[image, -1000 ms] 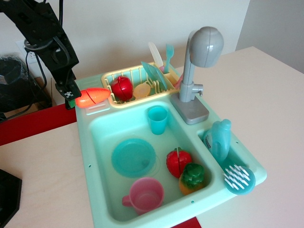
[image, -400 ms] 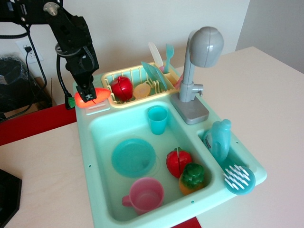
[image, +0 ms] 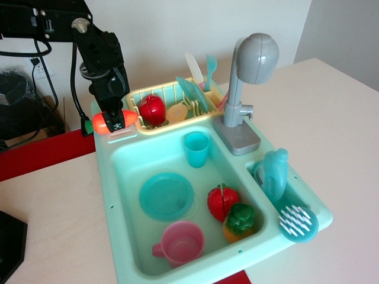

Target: Put carrot on plate

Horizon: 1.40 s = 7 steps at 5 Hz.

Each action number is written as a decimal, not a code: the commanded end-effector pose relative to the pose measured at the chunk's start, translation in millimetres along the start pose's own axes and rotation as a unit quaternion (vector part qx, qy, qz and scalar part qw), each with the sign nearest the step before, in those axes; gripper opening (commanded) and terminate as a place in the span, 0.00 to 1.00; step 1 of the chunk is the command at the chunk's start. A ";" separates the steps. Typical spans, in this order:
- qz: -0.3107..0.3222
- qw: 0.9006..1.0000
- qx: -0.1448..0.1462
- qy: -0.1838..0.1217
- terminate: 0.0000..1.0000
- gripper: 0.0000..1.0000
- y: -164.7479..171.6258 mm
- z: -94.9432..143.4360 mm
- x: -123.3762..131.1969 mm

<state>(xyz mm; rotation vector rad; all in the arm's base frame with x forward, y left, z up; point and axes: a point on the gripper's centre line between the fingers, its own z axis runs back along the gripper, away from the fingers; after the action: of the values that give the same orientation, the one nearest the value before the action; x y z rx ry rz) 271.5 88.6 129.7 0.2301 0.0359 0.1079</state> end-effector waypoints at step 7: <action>-0.080 0.988 -0.012 -0.133 0.00 0.00 -59.4 45.1 29.2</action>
<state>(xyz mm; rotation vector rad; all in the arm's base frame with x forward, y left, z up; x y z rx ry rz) 305.1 9.2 137.0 0.1915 -0.1525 -0.1224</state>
